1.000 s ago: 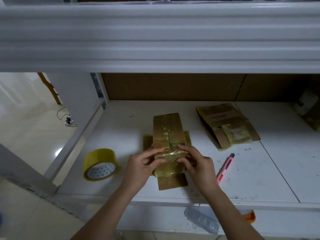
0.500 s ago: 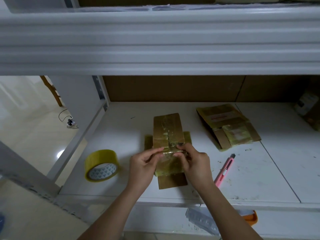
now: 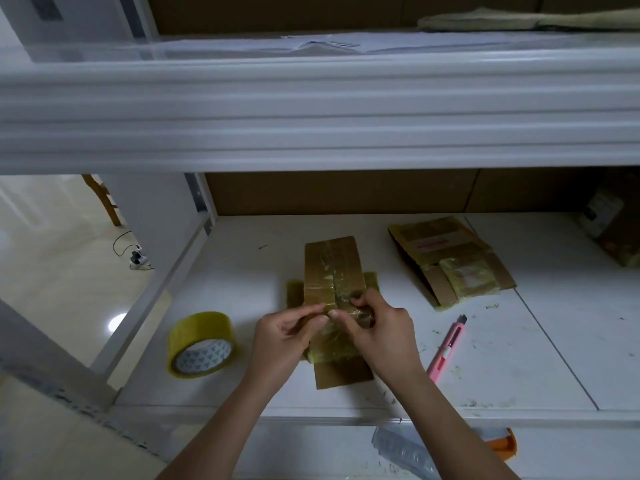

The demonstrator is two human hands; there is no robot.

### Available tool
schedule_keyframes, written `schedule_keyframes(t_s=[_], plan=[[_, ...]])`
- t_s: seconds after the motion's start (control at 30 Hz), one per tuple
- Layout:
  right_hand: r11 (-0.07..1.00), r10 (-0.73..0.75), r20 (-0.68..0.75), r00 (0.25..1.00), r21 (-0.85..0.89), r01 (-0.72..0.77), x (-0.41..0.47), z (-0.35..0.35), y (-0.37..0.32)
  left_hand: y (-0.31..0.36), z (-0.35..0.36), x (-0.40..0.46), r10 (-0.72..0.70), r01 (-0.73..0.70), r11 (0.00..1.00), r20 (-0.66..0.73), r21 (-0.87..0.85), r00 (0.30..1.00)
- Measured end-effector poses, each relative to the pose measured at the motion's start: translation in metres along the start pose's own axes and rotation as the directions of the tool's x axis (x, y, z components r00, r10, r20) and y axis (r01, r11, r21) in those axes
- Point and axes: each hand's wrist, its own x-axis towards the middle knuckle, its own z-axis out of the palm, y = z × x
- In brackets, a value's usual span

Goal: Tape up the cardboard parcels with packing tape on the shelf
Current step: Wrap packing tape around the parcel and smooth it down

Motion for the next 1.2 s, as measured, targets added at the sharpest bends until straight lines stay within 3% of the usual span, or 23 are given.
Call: schedule_keyframes(t_s=[0.1,0.23,0.43,0.6,0.7,0.8,1.03,1.2], plan=[[1.0,-0.012,-0.01,1.0,0.009,0.012,0.0,0.002,0.001,0.003,0.001,0.002,-0.067,0.067,0.997,0.003,-0.026,0.998],[0.992,0.096,0.153,0.984,0.07,-0.108,0.006,-0.017,0.001,0.015,-0.015,0.009,-0.151,0.153,0.988,0.114,-0.007,0.982],[0.943,0.322,0.213,0.922,0.012,-0.332,0.068,-0.044,0.014,0.043,-0.037,0.057,-0.26,0.267,0.958,-0.075,0.101,0.963],[0.773,0.449,0.474,0.757,0.219,-0.596,0.094,-0.032,0.002,0.052,-0.013,0.066,-0.469,0.461,0.883,0.134,0.086,0.873],[0.705,0.425,0.543,0.724,0.303,-0.641,0.093,-0.02,0.005,0.036,-0.004,0.073,-0.532,0.54,0.841,0.22,0.028,0.817],[0.652,0.397,0.575,0.715,0.372,-0.661,0.092,-0.015,0.011,0.025,-0.005,0.079,-0.536,0.553,0.833,0.221,-0.022,0.815],[0.649,0.351,0.612,0.708,0.386,-0.655,0.086,-0.027,0.003,0.024,-0.015,0.074,-0.482,0.539,0.834,0.32,-0.117,0.816],[0.608,0.301,0.555,0.776,0.515,-0.604,0.092,-0.041,-0.003,0.047,-0.021,0.073,-0.277,0.361,0.907,0.338,-0.218,0.899]])
